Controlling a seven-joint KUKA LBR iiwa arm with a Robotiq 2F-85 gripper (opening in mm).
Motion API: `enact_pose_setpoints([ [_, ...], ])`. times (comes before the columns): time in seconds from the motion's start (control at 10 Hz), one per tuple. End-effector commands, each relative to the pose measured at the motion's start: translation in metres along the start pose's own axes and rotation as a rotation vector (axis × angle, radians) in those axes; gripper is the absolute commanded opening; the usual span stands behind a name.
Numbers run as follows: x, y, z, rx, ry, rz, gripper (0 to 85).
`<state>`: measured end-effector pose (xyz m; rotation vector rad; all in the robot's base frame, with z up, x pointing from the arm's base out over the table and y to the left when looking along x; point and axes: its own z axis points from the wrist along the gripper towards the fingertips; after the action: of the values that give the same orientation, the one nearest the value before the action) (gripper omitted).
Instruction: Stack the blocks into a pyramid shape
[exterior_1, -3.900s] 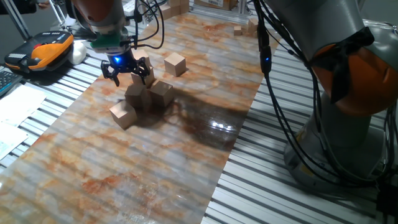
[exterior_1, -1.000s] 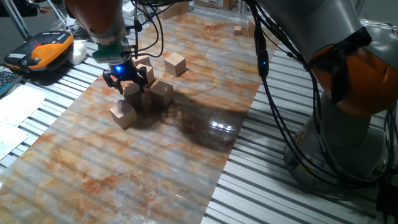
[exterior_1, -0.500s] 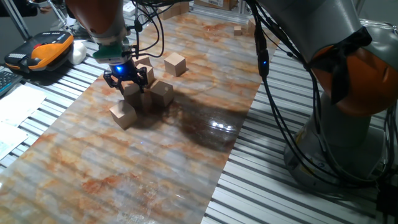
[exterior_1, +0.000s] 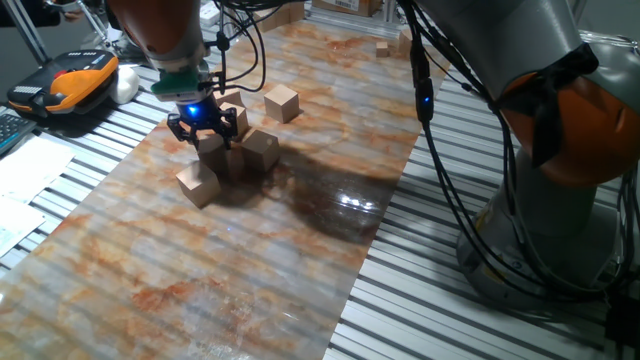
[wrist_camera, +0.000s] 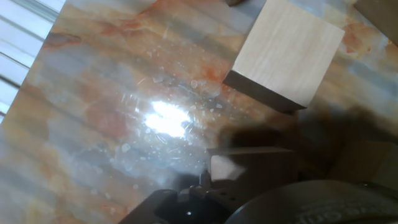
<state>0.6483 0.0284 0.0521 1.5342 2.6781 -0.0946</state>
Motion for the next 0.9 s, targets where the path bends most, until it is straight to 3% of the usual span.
enact_pose_setpoints([
  [0.0,-0.0004,-0.0010,0.0002,0.012,-0.010,-0.012,0.0],
  [0.6,-0.0031,0.0061,-0.0060,0.026,-0.001,0.023,0.0],
  [0.8,-0.0089,0.0073,-0.0087,0.013,0.009,0.035,0.0],
])
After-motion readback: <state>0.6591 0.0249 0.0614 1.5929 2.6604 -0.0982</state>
